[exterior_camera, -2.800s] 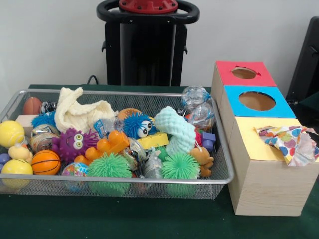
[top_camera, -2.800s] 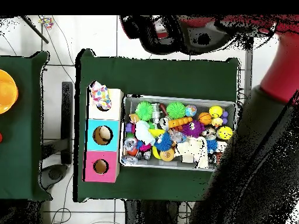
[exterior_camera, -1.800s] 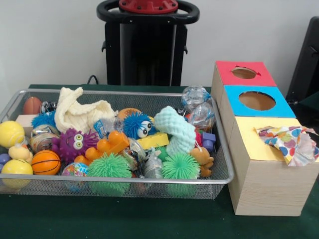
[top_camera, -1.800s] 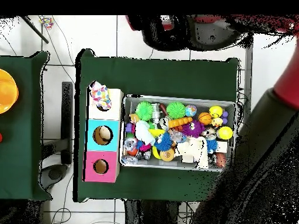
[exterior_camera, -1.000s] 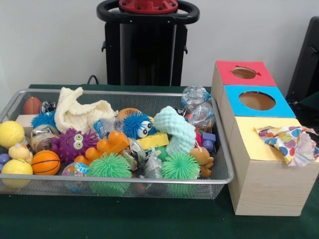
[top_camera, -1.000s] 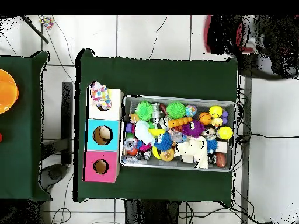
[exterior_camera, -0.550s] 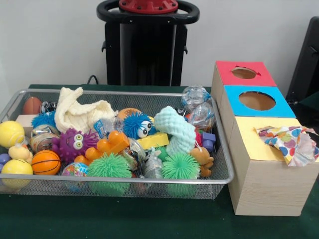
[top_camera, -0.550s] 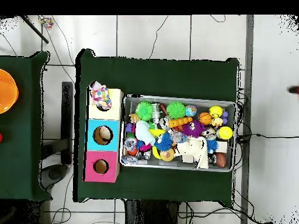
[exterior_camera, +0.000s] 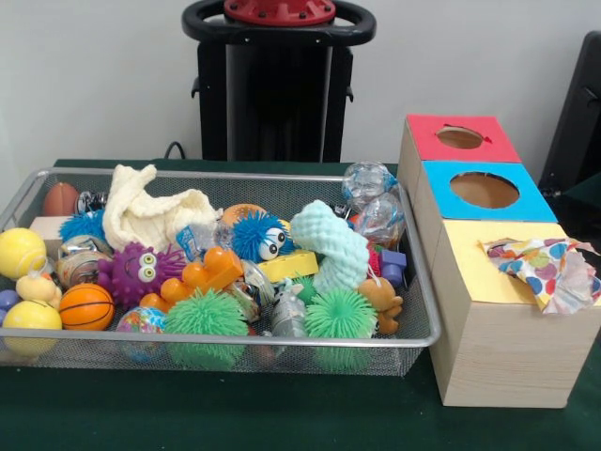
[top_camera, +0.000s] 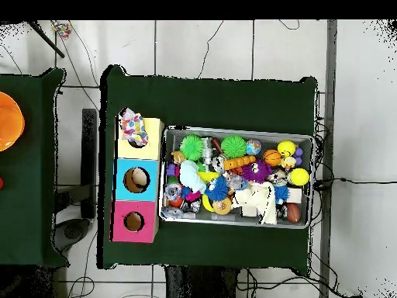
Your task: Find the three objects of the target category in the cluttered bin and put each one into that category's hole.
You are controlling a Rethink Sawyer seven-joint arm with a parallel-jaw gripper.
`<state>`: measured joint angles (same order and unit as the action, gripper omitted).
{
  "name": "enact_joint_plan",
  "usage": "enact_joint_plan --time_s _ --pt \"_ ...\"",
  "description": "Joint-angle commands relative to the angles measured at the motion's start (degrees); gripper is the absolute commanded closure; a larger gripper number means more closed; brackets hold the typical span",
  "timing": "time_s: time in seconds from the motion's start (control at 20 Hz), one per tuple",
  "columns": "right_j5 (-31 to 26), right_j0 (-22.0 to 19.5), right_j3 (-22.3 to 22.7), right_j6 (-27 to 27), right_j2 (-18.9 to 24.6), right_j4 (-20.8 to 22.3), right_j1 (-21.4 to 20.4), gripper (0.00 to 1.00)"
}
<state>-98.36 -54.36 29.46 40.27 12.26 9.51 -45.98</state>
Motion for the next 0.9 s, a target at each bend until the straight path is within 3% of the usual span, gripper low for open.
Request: enact_joint_plan --time_s 0.05,0.3,0.55,0.75,0.85,0.9 --pt "-12.67 -2.19 -16.14 -26.45 15.67 12.32 14.90 1.00" --pt "-17.41 -5.69 -19.35 -34.32 31.88 27.49 16.05 1.00" --pt "-19.08 -9.40 -18.45 -34.23 44.18 37.32 15.91 1.00" --pt "-14.09 -10.42 -13.91 -25.20 40.17 30.04 16.01 1.00" --pt "-5.91 -10.72 -5.54 -18.05 33.05 19.57 15.92 1.00" --pt "-0.50 -11.26 0.87 -14.63 30.01 14.80 14.99 1.00"
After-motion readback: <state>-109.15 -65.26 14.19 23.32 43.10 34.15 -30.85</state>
